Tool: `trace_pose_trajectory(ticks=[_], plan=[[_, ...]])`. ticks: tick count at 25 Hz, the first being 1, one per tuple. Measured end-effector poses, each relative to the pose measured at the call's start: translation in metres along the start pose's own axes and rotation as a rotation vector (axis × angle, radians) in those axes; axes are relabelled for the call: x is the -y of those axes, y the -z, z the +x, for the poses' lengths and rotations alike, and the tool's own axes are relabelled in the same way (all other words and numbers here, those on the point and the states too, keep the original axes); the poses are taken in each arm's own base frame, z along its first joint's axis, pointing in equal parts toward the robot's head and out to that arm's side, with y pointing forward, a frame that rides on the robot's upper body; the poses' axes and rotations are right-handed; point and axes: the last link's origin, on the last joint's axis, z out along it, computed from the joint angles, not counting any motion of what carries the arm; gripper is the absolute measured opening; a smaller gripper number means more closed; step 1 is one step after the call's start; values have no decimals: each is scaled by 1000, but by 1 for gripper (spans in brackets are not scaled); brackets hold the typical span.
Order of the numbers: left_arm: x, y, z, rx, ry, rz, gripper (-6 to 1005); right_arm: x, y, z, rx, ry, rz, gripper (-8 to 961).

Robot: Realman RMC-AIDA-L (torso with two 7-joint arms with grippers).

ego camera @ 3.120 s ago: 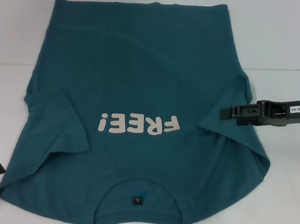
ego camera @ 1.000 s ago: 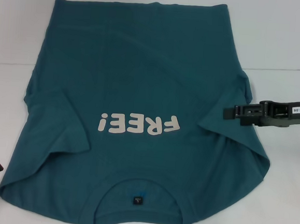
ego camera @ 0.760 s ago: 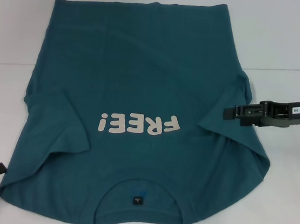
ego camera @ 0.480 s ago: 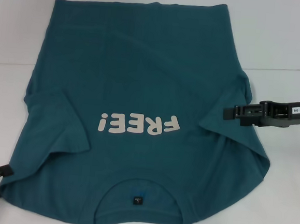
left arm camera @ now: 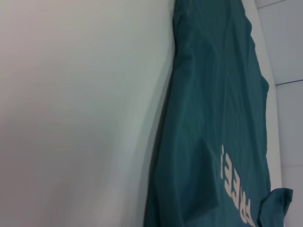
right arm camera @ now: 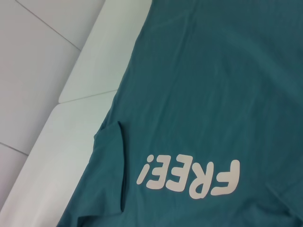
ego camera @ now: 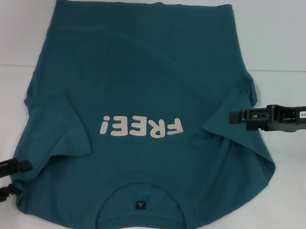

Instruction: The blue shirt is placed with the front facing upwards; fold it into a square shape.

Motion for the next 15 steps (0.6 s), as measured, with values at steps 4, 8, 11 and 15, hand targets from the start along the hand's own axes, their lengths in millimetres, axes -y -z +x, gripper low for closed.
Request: trace_pose_trajectory(ticks=[4,8,11,15], plan=[[2,5,2,-13,6,6,756,2,2,1,8,-7,2,841],[8,11,3,-26,13,34,755,3,3,1,8,-5,2,841],[10,14,3,-32,10,47,754,3,3,2,8,-5,2,841],[14,15,1,-14,3,72,752,3,3,2,6,-6,1,840]])
